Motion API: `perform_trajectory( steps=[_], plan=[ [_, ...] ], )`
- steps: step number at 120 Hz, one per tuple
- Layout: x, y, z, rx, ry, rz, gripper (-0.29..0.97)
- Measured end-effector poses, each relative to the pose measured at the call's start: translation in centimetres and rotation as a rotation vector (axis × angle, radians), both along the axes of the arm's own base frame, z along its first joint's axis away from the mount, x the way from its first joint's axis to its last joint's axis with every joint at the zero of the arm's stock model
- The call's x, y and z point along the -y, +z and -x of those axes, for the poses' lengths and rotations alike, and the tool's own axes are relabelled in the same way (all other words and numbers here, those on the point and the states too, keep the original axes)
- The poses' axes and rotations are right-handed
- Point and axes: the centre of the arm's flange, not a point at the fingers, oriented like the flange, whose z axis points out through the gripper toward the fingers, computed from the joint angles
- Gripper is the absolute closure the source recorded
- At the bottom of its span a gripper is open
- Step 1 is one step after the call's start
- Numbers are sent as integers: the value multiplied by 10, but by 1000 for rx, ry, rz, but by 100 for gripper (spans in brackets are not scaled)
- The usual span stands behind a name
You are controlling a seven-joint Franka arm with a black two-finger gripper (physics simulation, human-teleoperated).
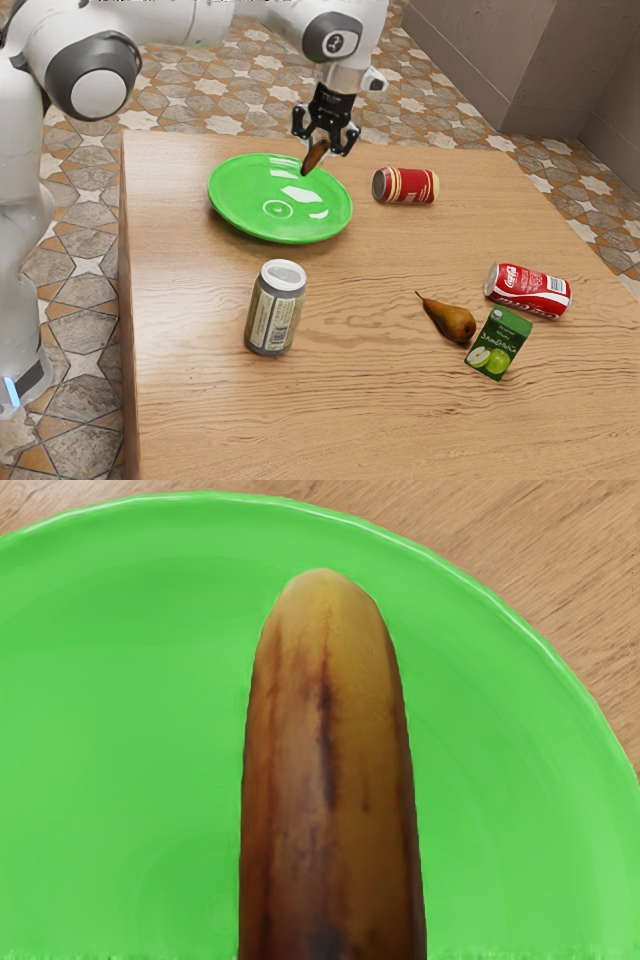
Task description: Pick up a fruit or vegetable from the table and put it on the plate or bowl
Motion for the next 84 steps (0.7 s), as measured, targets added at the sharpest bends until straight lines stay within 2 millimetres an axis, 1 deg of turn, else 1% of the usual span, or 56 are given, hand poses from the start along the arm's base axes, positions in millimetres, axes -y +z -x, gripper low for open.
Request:
perform_trajectory(
  steps=[9, 15, 22, 36, 38, 43, 50, 57, 69, 77, 84],
  plan=[
    [19, -4, -6, -5, -38, -1, 58],
    [24, -8, -7, -13, -47, 1, 58],
    [19, -12, -5, -19, -40, 3, 57],
    [-2, -15, 2, -24, -9, 4, 57],
    [-5, -16, 3, -25, -5, 4, 55],
    [-7, -18, 2, -30, -2, 1, 43],
    [-1, -20, -2, -35, -15, -2, 28],
    [4, -21, -4, -36, -27, -2, 19],
    [11, -20, -6, -36, -45, -2, 9],
    [20, -20, -9, -37, -63, -2, 6],
    [23, -20, -9, -38, -70, -1, 4]
  ],
)
